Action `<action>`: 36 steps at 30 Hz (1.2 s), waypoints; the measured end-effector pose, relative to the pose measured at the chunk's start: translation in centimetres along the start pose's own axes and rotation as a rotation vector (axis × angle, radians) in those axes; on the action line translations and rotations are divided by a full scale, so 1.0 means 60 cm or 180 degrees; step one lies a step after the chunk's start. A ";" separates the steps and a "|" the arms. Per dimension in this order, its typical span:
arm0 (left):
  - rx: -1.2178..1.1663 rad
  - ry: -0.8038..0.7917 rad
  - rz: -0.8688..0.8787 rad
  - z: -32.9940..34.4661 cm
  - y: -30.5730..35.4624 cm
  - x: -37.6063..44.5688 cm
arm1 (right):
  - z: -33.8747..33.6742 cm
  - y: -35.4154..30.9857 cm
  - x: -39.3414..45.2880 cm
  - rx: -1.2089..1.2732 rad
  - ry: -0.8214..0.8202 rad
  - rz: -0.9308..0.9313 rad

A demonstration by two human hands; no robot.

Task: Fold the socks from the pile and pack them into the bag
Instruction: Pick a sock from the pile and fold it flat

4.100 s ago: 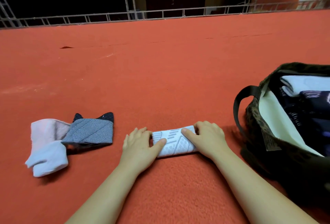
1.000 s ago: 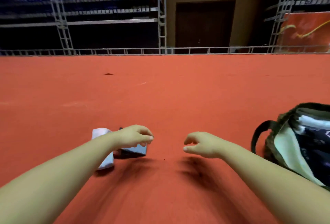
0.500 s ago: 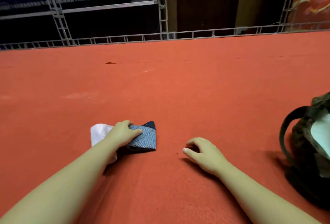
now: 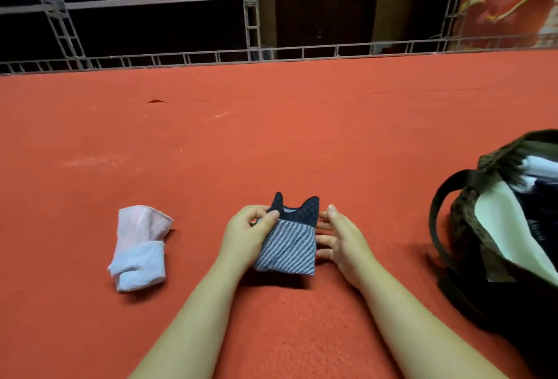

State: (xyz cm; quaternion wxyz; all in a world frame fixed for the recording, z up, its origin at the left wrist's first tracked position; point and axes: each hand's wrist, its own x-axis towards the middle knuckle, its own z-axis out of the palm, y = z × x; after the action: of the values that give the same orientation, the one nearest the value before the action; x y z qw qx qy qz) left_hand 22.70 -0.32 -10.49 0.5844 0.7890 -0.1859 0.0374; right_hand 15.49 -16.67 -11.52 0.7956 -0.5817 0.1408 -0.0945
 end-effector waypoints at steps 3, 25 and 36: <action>-0.0414 -0.0049 -0.0070 0.047 0.003 -0.004 | -0.016 -0.010 -0.003 0.0243 -0.0215 0.0581; -0.0075 0.0142 0.0442 0.061 -0.004 -0.040 | 0.029 0.023 -0.015 0.1023 0.0029 -0.0032; -0.0034 0.0503 0.1148 0.065 -0.005 -0.041 | 0.044 0.027 -0.030 0.1034 -0.0528 0.0011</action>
State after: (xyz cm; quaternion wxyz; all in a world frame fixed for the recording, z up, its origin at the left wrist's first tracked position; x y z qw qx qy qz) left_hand 19.87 -3.28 -12.69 0.5852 0.7344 -0.2780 0.2023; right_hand 14.65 -13.24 -12.10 0.8881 -0.4510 0.0586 -0.0664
